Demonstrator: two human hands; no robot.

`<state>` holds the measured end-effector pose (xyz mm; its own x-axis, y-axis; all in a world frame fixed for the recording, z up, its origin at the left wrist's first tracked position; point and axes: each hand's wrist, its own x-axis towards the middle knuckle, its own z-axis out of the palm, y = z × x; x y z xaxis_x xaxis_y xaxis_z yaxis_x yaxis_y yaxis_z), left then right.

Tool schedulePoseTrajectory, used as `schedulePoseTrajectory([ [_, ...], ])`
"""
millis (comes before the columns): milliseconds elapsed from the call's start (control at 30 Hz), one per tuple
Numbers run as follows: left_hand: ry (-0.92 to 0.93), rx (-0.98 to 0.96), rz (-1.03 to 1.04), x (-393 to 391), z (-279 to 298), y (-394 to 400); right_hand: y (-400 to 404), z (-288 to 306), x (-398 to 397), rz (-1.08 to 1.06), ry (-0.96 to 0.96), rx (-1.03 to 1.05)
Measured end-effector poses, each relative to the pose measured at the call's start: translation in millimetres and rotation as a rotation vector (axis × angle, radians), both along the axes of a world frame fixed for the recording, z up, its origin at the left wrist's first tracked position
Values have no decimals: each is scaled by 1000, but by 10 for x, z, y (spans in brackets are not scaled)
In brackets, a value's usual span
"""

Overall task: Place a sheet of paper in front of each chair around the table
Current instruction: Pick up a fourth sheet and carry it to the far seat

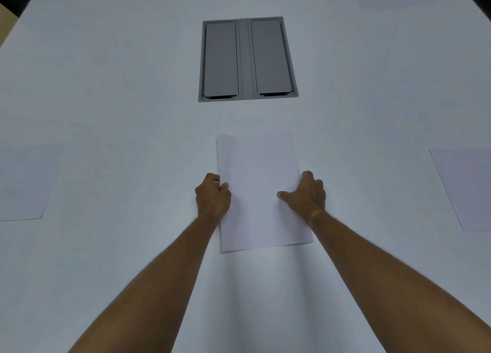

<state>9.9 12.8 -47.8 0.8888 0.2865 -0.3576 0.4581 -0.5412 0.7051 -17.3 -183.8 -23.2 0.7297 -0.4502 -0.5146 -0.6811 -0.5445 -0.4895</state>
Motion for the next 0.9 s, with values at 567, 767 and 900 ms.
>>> schedulePoseTrajectory([
  [567,-231,-253,165,-177,435,304,-98,205,95,-259,-382,512],
  [767,-323,-243,252,-375,845,454,19,658,57,-73,-502,608],
  [900,-386,-212,300,-594,1188,612,162,1005,-14,41,-548,669],
])
